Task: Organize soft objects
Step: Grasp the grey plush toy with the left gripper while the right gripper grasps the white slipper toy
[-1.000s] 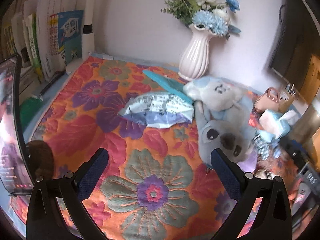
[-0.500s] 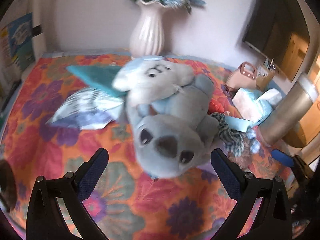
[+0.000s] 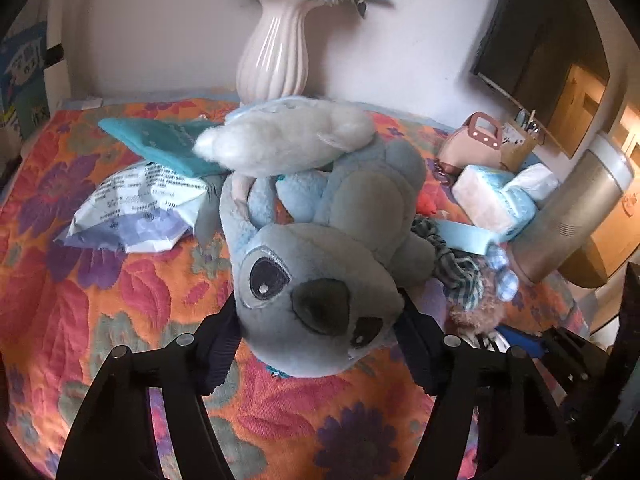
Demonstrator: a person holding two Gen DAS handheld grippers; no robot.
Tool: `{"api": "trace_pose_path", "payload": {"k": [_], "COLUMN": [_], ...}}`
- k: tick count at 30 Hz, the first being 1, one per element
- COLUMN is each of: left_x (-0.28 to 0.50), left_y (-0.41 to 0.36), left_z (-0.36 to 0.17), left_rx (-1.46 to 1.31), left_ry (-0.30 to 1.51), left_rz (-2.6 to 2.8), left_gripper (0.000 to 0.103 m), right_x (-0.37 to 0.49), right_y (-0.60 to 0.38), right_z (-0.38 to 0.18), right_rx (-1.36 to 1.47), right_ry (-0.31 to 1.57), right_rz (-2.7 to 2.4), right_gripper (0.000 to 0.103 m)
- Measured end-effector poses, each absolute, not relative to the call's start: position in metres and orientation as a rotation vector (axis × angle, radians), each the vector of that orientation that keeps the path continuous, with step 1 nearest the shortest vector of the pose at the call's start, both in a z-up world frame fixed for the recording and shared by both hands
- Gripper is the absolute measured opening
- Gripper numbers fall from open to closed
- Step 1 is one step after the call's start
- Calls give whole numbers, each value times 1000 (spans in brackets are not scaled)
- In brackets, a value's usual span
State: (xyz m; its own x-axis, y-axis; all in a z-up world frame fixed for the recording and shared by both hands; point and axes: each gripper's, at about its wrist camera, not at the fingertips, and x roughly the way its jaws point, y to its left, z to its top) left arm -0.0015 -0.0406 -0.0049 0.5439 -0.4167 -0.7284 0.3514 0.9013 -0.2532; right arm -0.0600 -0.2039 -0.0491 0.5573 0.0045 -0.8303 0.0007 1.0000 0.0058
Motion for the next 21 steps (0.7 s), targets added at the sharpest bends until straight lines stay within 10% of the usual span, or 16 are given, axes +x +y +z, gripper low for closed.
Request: {"api": "trace_pose_path", "payload": {"k": [21], "left_x": [-32], "left_y": [-9], "left_z": [-6], "left_rx": [-132], "left_ry": [919], "left_rz": [-482], "left_gripper": [68], "right_x": [-64], "right_y": [-188], "right_z": [-45], "right_rx": [113], "right_ry": [1014], "right_rz": [157], "right_gripper": [49]}}
